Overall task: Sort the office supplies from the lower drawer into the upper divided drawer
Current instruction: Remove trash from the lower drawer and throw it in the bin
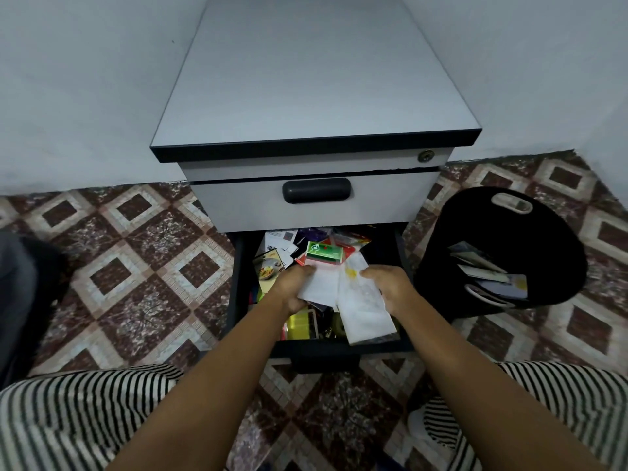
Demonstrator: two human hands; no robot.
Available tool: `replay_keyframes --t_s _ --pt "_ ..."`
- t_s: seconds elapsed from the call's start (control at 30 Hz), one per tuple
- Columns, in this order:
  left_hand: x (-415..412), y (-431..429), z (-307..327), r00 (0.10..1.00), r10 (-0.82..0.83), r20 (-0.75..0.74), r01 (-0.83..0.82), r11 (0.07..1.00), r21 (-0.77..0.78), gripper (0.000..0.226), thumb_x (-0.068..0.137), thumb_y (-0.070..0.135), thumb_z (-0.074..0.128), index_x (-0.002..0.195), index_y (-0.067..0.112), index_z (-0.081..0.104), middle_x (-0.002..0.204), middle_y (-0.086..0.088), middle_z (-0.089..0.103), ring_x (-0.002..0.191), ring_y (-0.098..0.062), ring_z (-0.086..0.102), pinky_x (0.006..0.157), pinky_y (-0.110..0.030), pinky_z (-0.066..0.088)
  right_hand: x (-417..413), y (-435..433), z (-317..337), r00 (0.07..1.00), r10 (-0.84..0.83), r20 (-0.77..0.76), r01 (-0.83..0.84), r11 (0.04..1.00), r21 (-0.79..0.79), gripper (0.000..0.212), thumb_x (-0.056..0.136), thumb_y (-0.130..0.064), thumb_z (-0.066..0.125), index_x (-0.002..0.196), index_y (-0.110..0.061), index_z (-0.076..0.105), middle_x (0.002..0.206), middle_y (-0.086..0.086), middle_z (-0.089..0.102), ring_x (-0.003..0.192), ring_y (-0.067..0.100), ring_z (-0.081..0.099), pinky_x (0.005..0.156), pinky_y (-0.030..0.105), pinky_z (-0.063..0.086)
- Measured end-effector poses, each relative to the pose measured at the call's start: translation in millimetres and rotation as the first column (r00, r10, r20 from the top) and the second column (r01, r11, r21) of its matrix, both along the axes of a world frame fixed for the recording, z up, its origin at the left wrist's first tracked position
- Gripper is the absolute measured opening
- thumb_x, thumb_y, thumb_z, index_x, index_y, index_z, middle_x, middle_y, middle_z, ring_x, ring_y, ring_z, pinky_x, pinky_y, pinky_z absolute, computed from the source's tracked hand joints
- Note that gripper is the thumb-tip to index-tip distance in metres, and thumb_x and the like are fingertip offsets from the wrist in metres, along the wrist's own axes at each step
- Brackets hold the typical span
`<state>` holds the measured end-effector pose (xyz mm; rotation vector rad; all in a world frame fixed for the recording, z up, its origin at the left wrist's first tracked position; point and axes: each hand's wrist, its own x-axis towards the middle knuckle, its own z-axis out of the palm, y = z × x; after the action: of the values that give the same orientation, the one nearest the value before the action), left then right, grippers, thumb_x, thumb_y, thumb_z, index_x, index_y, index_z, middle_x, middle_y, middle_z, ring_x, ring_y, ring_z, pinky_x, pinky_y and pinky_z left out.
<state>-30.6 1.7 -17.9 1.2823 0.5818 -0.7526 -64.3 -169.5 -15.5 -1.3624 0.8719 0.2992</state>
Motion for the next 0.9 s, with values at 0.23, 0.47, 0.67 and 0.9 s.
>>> replay_keyframes --t_s 0.23,0.47,0.67,0.9 --pt "-13.4 17.1 10.6 0.995 -0.081 0.059 0.081 0.997 0.002 0.021 0.092 0.016 0.053 0.111 0.008 0.049 0.097 -0.017 0.063 0.082 -0.033 0.061 0.046 -0.035 0.050 -20.0 -18.9 12.7 0.999 -0.027 0.032 0.031 0.993 -0.115 0.022 0.084 -0.003 0.065 0.105 0.004 0.063 0.093 0.016 0.058 0.083 0.030 0.056 0.081 0.043 0.048" --pt "-16.5 25.4 18.8 0.980 -0.172 0.105 0.173 0.985 -0.001 0.027 0.090 0.023 0.057 0.113 0.010 0.052 0.100 -0.017 0.065 0.087 -0.033 0.062 0.067 -0.039 0.051 -38.5 -50.2 21.1 0.985 -0.121 0.126 0.130 0.989 -0.067 0.026 0.085 -0.003 0.063 0.107 0.010 0.061 0.094 0.020 0.061 0.080 0.031 0.058 0.076 0.043 0.050" --pt "-10.5 -4.9 28.4 0.967 -0.223 0.122 0.230 0.972 -0.048 0.019 0.092 0.018 0.054 0.109 0.010 0.053 0.103 -0.018 0.064 0.092 -0.033 0.061 0.081 -0.043 0.049 -51.5 -82.9 34.2 0.967 -0.188 0.172 0.204 0.976 -0.078 0.003 0.087 -0.005 0.060 0.085 -0.004 0.063 0.094 0.021 0.063 0.076 0.030 0.058 0.069 0.037 0.046" --pt "-15.8 -69.9 34.0 0.937 -0.334 0.103 0.342 0.937 -0.072 0.013 0.094 0.017 0.051 0.105 0.010 0.055 0.093 -0.012 0.065 0.081 -0.024 0.061 0.069 -0.032 0.049 -79.8 -129.6 33.9 0.922 -0.365 0.132 0.375 0.925 -0.062 0.023 0.090 -0.011 0.060 0.110 -0.001 0.059 0.112 0.018 0.060 0.097 0.034 0.058 0.085 0.046 0.046"
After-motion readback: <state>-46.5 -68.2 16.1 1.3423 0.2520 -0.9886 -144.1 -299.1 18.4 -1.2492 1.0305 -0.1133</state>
